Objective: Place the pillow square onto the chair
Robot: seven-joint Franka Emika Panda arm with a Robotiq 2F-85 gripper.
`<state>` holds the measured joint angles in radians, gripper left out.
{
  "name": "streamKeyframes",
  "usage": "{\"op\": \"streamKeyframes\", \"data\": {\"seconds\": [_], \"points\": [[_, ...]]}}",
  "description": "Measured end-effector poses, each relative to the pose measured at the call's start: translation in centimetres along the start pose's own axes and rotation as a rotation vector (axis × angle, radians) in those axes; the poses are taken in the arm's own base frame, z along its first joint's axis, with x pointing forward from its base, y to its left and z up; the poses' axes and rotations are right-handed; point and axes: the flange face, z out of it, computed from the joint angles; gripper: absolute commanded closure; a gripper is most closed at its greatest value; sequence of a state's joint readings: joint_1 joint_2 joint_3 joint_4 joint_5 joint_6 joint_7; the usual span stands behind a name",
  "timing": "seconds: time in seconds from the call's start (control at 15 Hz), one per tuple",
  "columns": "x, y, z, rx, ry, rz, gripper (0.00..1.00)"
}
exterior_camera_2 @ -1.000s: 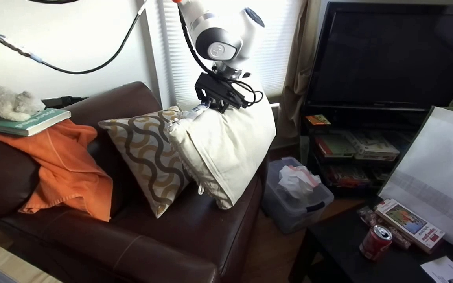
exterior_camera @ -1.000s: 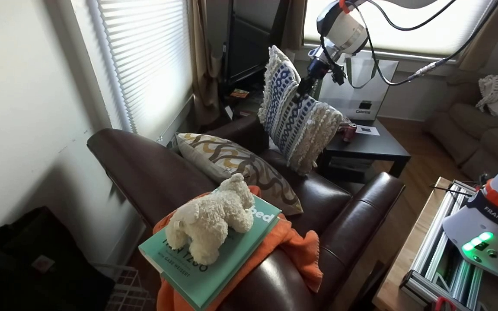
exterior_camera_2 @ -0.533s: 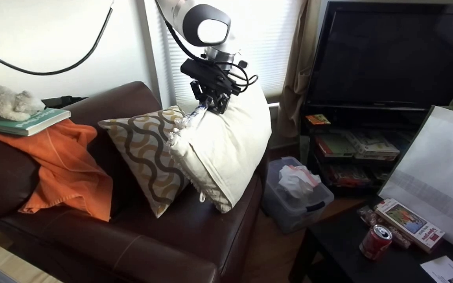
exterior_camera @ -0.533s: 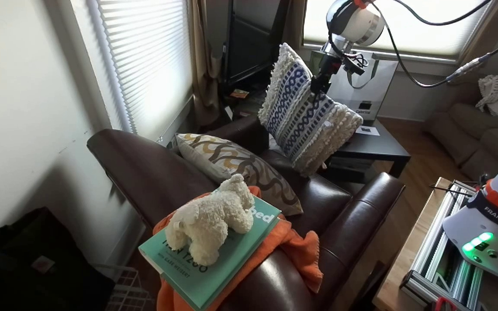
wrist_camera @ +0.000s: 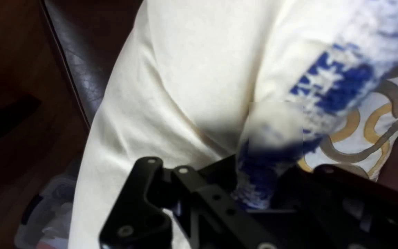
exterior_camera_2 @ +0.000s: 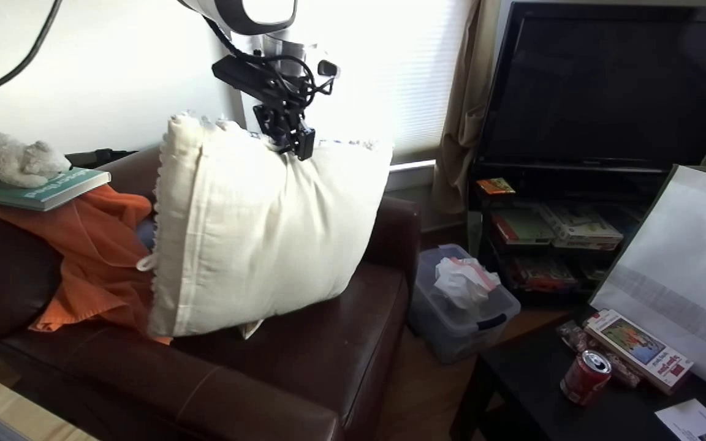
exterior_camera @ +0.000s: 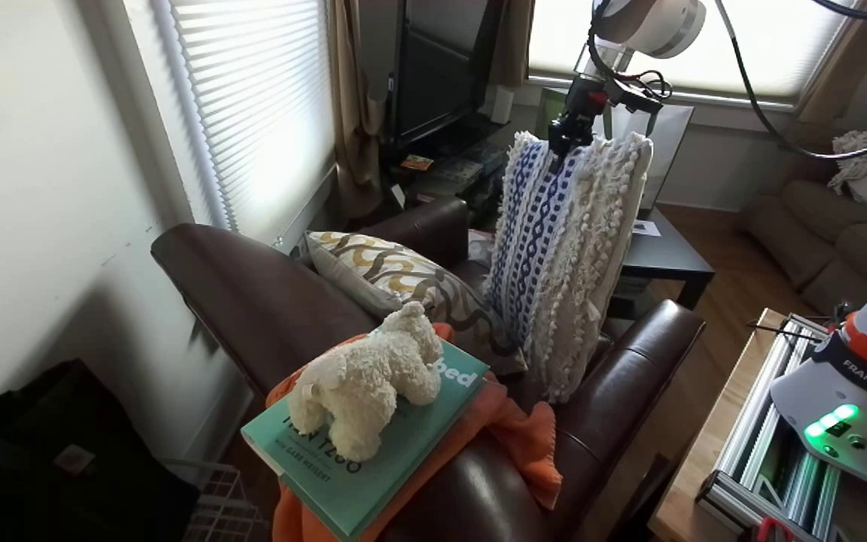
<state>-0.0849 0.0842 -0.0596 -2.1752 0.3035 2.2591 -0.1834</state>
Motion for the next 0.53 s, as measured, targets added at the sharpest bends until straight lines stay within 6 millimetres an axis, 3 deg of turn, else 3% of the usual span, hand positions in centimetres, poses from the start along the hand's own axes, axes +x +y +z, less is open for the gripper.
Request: {"op": "streamKeyframes", "data": {"seconds": [0.2, 0.53], "points": [[-0.8, -2.5, 1.0, -0.031, -0.06, 0.057, 0.98], [-0.6, -2.1, 2.4, -0.044, -0.088, 0.101, 0.98]]}}
